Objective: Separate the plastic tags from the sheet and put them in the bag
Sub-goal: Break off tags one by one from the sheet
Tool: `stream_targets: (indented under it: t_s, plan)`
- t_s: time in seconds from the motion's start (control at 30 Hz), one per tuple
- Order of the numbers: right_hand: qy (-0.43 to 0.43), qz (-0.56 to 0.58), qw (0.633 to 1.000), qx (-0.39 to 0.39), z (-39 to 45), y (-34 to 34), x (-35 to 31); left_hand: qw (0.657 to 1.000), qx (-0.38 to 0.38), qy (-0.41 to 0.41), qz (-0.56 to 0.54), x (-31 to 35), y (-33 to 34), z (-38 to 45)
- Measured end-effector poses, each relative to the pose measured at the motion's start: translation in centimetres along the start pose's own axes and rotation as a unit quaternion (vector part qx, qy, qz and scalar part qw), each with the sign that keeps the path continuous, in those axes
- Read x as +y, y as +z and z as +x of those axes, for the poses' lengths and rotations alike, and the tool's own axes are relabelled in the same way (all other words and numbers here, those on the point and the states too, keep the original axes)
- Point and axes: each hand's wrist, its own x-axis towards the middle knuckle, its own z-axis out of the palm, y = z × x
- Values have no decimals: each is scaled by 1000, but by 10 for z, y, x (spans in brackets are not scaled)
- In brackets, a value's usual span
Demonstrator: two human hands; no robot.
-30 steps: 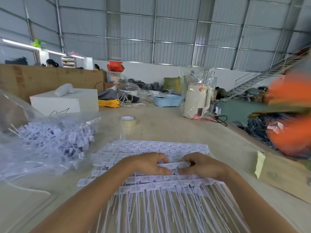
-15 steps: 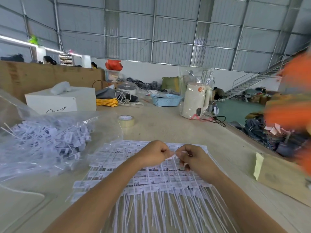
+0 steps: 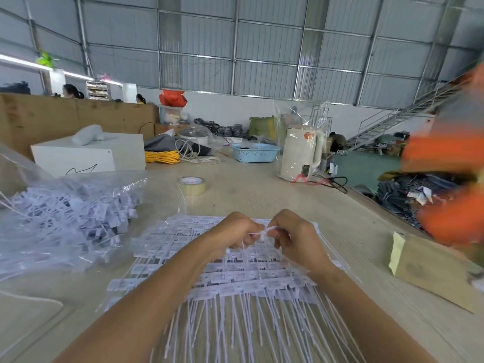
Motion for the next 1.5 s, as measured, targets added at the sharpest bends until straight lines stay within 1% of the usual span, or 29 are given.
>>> stream_targets:
  t_s: [0.07, 0.1, 0.13, 0.17, 0.2, 0.23, 0.27, 0.33, 0.37, 0.4, 0.43, 0.47, 0.53, 0.57, 0.6, 0.67, 0.77, 0.83, 0.93, 1.07, 1.17, 1.27, 1.4, 1.43, 1.5]
  plan:
    - [-9, -14, 1000, 16, 4, 0, 1, 1000, 10, 13, 16, 3, 0, 0]
    - [5, -17, 1000, 25, 5, 1, 1, 1000, 10, 19, 20, 5, 0, 0]
    - [39, -15, 998, 36, 6, 1, 1, 1000, -1, 20, 18, 6, -1, -1]
    - [100, 2, 994, 47, 7, -1, 4, 1000, -19, 19, 13, 6, -2, -3]
    - [176, 47, 981, 61, 8, -5, 8, 999, -35, 18, 13, 7, -3, -5]
    - [243, 115, 960, 78, 8, -12, 13, 999, -42, 18, 23, 8, -4, -6]
    - [291, 190, 933, 95, 8, -20, 17, 998, -41, 22, 40, 9, -4, -8]
    - [353, 348, 860, 117, 9, -34, 20, 996, -44, 42, 68, 11, -2, -9]
    - [374, 420, 820, 111, 10, -38, 18, 994, -50, 46, 81, 13, 1, -8]
    - [387, 469, 789, 92, 12, -40, 13, 992, -56, 46, 100, 13, 2, -9]
    - [390, 485, 780, 60, 14, -40, 7, 989, -63, 45, 123, 13, 3, -9]
    - [385, 471, 794, 17, 14, -37, 1, 985, -70, 46, 150, 12, 4, -10]
    - [358, 409, 836, -73, 11, -26, -8, 972, -82, 49, 215, 10, 2, -12]
    - [352, 383, 848, -98, 8, -19, -12, 965, -81, 51, 245, 8, 1, -11]
    - [354, 366, 854, -106, 4, -13, -15, 960, -76, 55, 265, 8, 0, -12]
    - [353, 358, 859, -96, 0, -3, -19, 961, -58, 68, 261, 6, -2, -12]
    - [327, 355, 875, -43, 1, 0, -20, 971, -21, 76, 225, 4, -7, -11]
    - [306, 350, 885, -21, 2, -3, -18, 968, -16, 66, 243, 2, -10, -10]
    - [287, 330, 898, -42, 0, -2, -16, 970, -29, 55, 236, 0, -11, -12]
    - [269, 285, 915, -98, -2, -1, -18, 970, -15, 84, 226, 0, -11, -15]
    - [242, 231, 938, -91, -2, -1, -19, 972, -14, 87, 218, 2, -10, -18]
    - [232, 216, 946, -62, -2, 1, -20, 981, 10, 63, 186, 5, -8, -17]
    - [214, 198, 956, -31, -1, 5, -21, 993, 28, -6, 113, 9, -9, -14]
    - [203, 184, 962, -25, -1, 6, -21, 994, 28, -24, 98, 10, -9, -14]
    - [140, 109, 984, -12, -1, 8, -21, 995, 17, -65, 68, 9, -12, -14]
